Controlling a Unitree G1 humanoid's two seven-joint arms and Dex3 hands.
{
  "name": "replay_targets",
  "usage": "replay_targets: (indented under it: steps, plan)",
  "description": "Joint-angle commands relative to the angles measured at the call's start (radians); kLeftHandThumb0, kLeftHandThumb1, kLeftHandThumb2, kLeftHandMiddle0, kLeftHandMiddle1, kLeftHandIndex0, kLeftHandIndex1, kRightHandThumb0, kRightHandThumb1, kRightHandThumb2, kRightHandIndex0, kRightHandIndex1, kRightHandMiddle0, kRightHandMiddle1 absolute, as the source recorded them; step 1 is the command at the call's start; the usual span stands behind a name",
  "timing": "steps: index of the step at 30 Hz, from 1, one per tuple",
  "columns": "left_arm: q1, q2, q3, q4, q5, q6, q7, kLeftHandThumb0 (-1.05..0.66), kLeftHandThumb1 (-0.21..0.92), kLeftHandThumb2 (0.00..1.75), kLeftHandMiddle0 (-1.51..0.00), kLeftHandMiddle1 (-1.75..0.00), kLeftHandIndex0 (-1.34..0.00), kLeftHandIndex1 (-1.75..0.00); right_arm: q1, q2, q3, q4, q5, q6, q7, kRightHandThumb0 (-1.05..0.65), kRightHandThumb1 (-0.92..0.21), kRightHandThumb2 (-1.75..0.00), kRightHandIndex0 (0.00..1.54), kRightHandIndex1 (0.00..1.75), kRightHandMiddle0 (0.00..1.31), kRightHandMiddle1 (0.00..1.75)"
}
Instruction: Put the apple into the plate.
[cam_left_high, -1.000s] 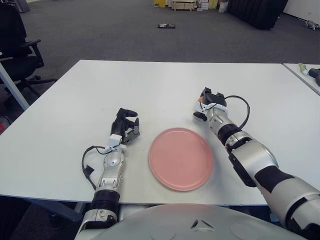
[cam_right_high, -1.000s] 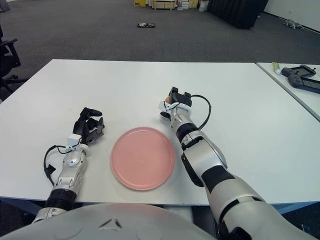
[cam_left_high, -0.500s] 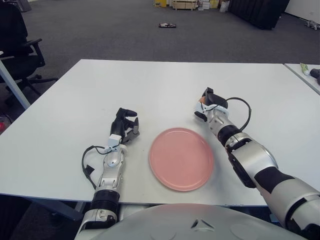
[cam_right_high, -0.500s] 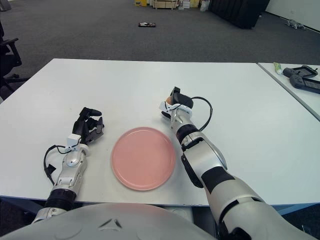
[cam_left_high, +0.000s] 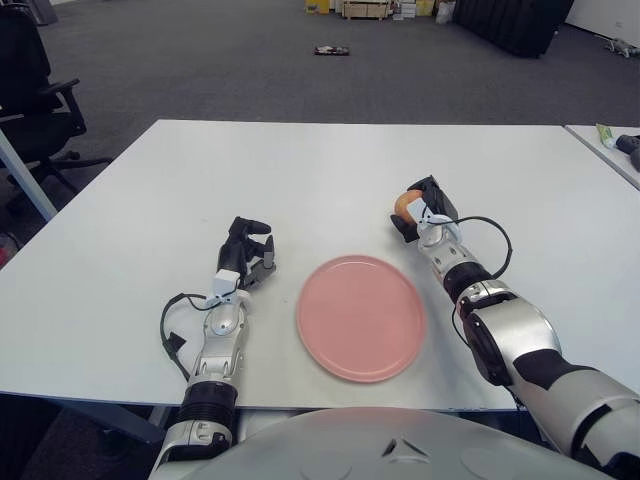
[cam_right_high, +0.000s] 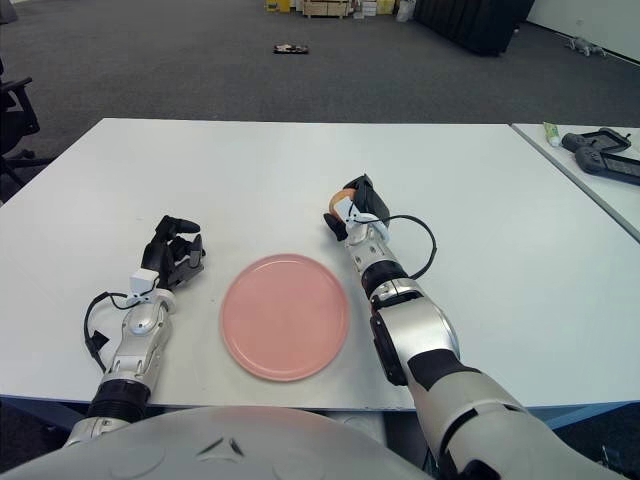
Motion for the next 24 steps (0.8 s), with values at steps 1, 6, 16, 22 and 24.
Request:
replay_targets:
  steps: [1,6,16,22,24]
  plan:
    - [0.018,0.005,0.001,0.029,0.002,0.025,-0.001,-0.38,0.68,0.86,-0.54,-1.75,-0.34,-1.75,0.065,0.032,-0.158,-0.078,0.219,-0.114,0.17,0.0,-0.02,-1.62,0.86,1.65,0.6,1.75]
    - [0.017,0.002,0.001,0.028,0.0,0.031,0.0,-0.38,0.68,0.86,-0.54,-1.75,-0.34,-1.75,0.084,0.051,-0.256,-0.129,0.372,-0.125,0.312,0.0,-0.02,-1.64,0.86,1.67,0.61,1.75]
    - [0.015,0.001,0.001,0.03,-0.004,0.025,-0.004,-0.38,0.67,0.87,-0.54,-1.75,-0.34,-1.75,0.135,0.084,-0.344,-0.272,0.539,-0.047,0.458,0.0,0.02,-1.67,0.9,1.66,0.63,1.75]
    - [0.014,0.004,0.001,0.034,-0.001,0.025,-0.004,-0.38,0.67,0.87,-0.55,-1.75,-0.35,-1.75,0.199,0.106,-0.34,-0.42,0.574,0.002,0.486,0.0,0.04,-1.69,0.91,1.66,0.64,1.75]
    - [0.013,0.004,0.001,0.034,0.001,0.024,-0.002,-0.38,0.67,0.88,-0.54,-1.75,-0.35,-1.75,0.223,0.11,-0.332,-0.475,0.578,0.017,0.498,0.0,0.04,-1.7,0.91,1.66,0.65,1.75]
